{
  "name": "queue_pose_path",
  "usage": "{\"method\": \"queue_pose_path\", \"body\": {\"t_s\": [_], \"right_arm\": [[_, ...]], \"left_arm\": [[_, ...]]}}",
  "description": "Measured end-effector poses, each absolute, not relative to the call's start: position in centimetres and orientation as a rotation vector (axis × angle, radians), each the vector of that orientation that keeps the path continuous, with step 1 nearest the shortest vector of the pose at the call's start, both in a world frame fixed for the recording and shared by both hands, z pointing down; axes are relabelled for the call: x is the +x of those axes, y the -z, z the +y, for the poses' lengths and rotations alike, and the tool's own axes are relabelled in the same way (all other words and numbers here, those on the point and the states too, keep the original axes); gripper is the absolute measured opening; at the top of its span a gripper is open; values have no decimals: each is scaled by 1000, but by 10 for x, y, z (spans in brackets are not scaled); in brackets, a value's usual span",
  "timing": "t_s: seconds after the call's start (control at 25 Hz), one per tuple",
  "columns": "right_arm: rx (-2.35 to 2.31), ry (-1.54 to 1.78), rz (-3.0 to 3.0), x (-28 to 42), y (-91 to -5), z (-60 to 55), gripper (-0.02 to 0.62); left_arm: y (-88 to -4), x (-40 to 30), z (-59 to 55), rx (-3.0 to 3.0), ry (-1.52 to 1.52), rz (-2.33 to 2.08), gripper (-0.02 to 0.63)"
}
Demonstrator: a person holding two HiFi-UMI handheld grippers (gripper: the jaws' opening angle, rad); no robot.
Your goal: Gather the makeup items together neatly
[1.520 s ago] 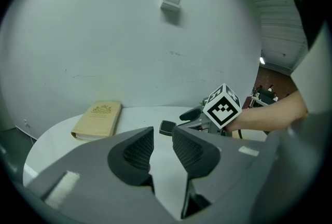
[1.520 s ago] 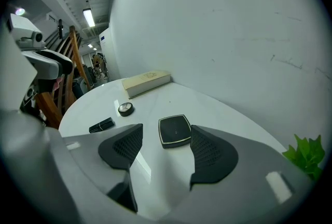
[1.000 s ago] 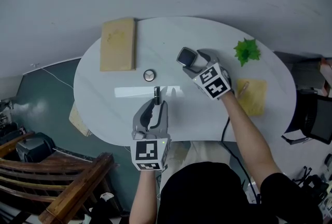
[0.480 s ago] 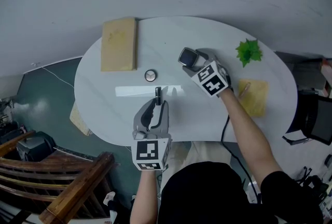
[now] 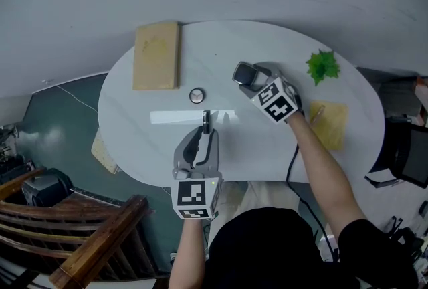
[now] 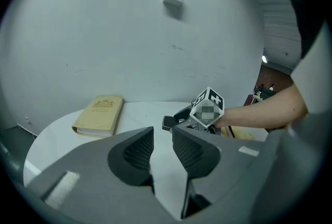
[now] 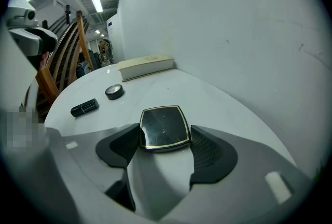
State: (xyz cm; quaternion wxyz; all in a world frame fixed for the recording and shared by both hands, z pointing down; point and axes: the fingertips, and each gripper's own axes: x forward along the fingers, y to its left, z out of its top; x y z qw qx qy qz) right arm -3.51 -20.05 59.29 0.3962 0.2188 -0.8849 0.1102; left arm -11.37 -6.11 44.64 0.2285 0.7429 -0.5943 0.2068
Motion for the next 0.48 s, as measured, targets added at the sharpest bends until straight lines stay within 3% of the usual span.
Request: {"method": "queue_pose_path", "body": {"t_s": [0.48], "right_arm": [[487,-256,-2281,-35,-569,-178,316]], "left_arm": [[-438,-121,-48,2037,-546,-1672,108]]}}
